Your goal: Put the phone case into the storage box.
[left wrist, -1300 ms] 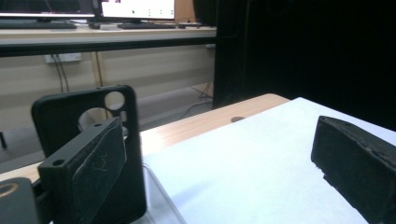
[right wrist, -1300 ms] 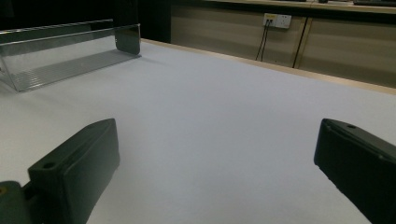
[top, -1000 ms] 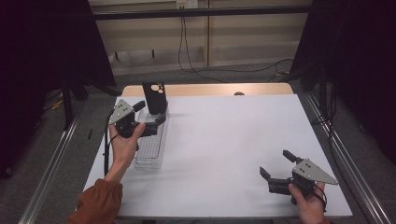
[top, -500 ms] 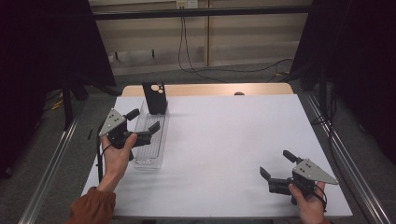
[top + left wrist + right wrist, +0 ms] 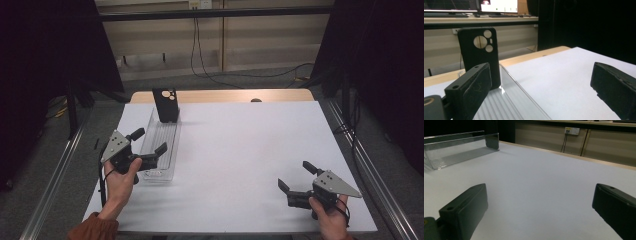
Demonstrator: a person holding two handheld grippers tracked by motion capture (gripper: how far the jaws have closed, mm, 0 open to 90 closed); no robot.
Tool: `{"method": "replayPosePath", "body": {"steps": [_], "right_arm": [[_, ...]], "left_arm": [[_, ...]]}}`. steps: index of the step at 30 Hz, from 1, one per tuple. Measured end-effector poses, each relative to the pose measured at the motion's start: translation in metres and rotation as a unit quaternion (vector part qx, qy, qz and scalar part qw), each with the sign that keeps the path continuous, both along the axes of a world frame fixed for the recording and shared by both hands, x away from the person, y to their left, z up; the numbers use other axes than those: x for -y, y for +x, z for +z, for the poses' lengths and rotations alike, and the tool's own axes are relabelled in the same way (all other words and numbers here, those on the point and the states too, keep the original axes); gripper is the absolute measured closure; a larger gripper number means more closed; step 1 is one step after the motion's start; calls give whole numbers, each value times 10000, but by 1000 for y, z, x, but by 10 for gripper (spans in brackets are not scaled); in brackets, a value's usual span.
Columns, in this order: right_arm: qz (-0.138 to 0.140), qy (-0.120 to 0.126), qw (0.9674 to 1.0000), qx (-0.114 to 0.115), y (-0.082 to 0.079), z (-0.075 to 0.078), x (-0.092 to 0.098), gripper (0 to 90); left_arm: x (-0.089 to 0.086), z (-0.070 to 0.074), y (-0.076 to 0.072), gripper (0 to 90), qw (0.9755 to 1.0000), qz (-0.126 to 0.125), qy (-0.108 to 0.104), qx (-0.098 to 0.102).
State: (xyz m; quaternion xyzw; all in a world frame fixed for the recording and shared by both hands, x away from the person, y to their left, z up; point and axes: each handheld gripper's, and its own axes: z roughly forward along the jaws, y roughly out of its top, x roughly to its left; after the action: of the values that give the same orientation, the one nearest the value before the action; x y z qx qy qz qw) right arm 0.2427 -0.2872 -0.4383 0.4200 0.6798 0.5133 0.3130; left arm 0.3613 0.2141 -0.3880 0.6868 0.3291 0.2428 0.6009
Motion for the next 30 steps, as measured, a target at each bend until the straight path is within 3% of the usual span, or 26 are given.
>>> {"method": "replayPosePath", "body": {"steps": [3, 8, 11, 17, 28, 30], "right_arm": [[-24, 9, 10000, 15, 0, 0, 0, 0], [-26, 12, 10000, 37, -1, 0, 0, 0], [-43, 27, 10000, 32, -1, 0, 0, 0], [-44, 23, 10000, 39, -1, 1, 0, 0], [-86, 42, 9999, 55, -5, 1, 3, 0], [-106, 47, 9999, 57, -6, 2, 3, 0]], "left_arm": [[-2, -5, -6, 33, 9999, 11, -116, -38], [-7, -13, -15, 34, 9999, 99, 15, -55], [-9, -19, -20, 34, 9998, 94, -9, -157], [-15, -28, -29, 30, 9994, 340, 75, -7], [-26, -37, -47, 22, 9987, 396, -40, -304], [-30, -40, -53, 22, 9987, 384, 30, -329]]}}
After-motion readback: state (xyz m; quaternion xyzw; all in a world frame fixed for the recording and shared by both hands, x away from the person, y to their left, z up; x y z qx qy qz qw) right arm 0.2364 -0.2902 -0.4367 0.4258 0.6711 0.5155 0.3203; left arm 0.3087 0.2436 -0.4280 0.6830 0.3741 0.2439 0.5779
